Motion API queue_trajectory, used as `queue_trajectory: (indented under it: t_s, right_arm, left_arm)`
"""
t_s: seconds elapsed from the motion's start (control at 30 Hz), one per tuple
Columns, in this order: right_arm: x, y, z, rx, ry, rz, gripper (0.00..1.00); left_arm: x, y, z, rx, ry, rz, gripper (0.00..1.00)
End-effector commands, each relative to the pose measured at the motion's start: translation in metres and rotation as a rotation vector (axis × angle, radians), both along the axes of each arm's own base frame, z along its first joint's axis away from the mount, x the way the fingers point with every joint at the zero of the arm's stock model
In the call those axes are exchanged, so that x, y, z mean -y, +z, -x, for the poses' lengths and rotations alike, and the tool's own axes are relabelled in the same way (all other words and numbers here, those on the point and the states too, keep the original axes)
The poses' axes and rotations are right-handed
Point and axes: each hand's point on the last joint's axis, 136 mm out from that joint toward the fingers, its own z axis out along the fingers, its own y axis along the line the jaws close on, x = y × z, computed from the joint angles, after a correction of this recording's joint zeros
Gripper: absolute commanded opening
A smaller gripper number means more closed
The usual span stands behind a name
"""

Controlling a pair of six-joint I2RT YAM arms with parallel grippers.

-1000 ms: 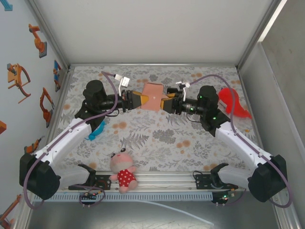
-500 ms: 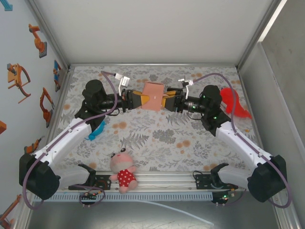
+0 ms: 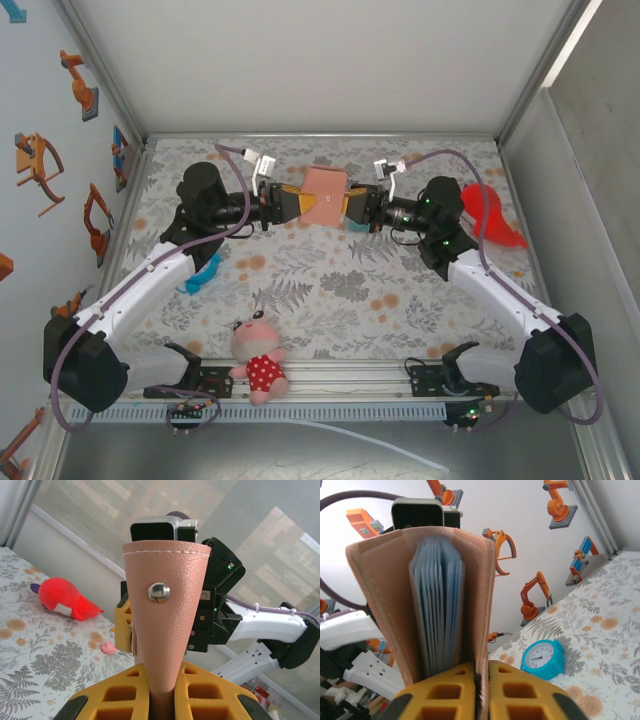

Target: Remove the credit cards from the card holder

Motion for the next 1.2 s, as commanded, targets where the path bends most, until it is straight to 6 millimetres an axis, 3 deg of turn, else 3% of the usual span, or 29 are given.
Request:
queue_trajectory:
  t_s: [0.0, 0.17, 0.3, 0.37, 0.63, 0.83, 1.17]
  right_arm:
    - [0.002, 0.013, 0.006, 0.047, -0.028, -0.014, 0.00]
    - [0.013, 0.000, -0.006, 0.003, -0.161, 0.059, 0.00]
    - [0.024, -0.004, -0.012, -0.026, -0.253, 0.092, 0.00]
    - [0.028, -0.005, -0.014, -0.038, -0.284, 0.099, 0.00]
    - [0.036, -0.015, -0.015, -0.078, -0.338, 0.125, 0.00]
    - [0.037, -0.017, -0.017, -0.089, -0.350, 0.137, 0.00]
    - [0.040, -0.021, -0.021, -0.096, -0.378, 0.153, 0.00]
  left_arm:
    - [0.009, -0.008, 0.001, -0.019, -0.011, -0.033, 0.09]
    - [0.007, -0.019, -0.012, -0.043, 0.060, -0.063, 0.25]
    - [0.007, -0.029, -0.020, -0.060, 0.105, -0.082, 0.51]
    - [0.008, -0.032, -0.023, -0.062, 0.120, -0.085, 0.60]
    - [0.011, -0.039, -0.033, -0.054, 0.181, -0.104, 0.71]
    - [0.016, -0.045, -0.035, -0.031, 0.214, -0.141, 0.74]
    - [0.023, -0.051, -0.031, -0.011, 0.207, -0.180, 0.97]
